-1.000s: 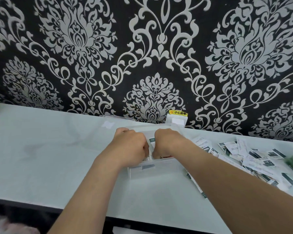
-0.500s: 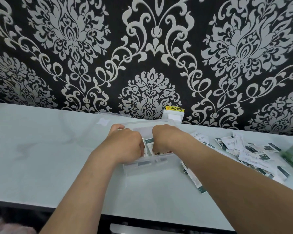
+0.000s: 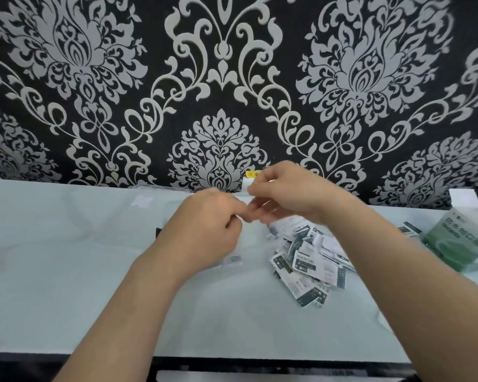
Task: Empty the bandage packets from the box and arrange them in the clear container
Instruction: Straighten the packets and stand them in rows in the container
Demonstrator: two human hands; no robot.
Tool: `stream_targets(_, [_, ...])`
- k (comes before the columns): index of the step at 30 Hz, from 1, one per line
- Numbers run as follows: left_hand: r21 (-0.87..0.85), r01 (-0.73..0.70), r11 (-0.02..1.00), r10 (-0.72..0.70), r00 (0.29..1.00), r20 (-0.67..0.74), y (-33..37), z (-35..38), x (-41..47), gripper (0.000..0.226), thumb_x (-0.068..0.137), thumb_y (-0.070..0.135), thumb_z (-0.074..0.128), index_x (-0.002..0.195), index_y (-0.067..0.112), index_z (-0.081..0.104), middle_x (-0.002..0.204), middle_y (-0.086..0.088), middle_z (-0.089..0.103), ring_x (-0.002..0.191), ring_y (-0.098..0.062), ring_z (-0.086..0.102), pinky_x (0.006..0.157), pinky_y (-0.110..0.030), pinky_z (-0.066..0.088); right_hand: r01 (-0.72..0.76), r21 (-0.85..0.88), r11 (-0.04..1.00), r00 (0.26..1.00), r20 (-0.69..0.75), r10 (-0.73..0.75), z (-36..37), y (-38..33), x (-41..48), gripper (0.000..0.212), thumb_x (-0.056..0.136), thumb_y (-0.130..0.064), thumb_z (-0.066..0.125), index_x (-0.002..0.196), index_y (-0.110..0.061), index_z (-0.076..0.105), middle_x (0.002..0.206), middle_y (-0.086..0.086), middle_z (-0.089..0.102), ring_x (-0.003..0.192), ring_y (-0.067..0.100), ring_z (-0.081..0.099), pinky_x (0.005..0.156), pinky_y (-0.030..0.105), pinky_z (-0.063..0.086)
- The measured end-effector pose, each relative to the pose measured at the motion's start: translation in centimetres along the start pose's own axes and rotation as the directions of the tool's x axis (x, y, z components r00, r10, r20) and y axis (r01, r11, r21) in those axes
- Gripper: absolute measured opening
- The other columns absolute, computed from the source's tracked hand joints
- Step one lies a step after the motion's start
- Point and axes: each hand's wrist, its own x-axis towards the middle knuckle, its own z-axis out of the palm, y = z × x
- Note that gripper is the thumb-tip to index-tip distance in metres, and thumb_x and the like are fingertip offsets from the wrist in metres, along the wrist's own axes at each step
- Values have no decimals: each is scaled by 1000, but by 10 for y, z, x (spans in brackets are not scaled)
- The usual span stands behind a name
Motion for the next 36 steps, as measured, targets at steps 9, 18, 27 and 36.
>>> stream_targets(9, [176, -289, 941, 185, 874, 449, 91, 108, 0, 37, 93, 17, 48, 130, 18, 49, 141, -7, 43, 127, -31, 39, 95, -44, 46, -137, -303, 943, 980, -180, 85, -92, 101, -52, 18, 80, -23, 77, 94, -23, 67, 96, 4, 69, 79, 19, 63, 79, 36, 53])
stream_targets(18, [311, -195, 930, 52, 909, 414, 88, 136, 28, 39, 90, 21, 59, 126, 17, 45, 118, -8, 51, 111, -29, 48, 88, -38, 43, -104, -607, 788, 990, -138, 24, -88, 151, -56, 55, 79, -18, 75, 129, -27, 52, 106, -3, 60, 94, 15, 57, 82, 26, 45])
stream_targets(27, [283, -61, 957, -32, 950, 311, 93, 129, 38, 17, 87, 13, 56, 94, 23, 67, 88, -3, 65, 81, -26, 60, 68, -36, 53, -111, -308, 945, 970, -242, 35, -99, 162, -53, 30, 80, -5, 68, 106, -19, 65, 83, -5, 62, 73, 13, 61, 78, 35, 57])
stream_targets(36, [-80, 43, 996, -41, 999, 24, 104, 117, 41, 25, 99, 26, 47, 76, 19, 47, 64, 0, 55, 59, -20, 53, 55, -36, 46, -71, -239, 968, 959, -282, 1, -102, 164, -57, 33, 83, -15, 72, 115, -18, 65, 96, 3, 64, 83, 19, 64, 82, 32, 53])
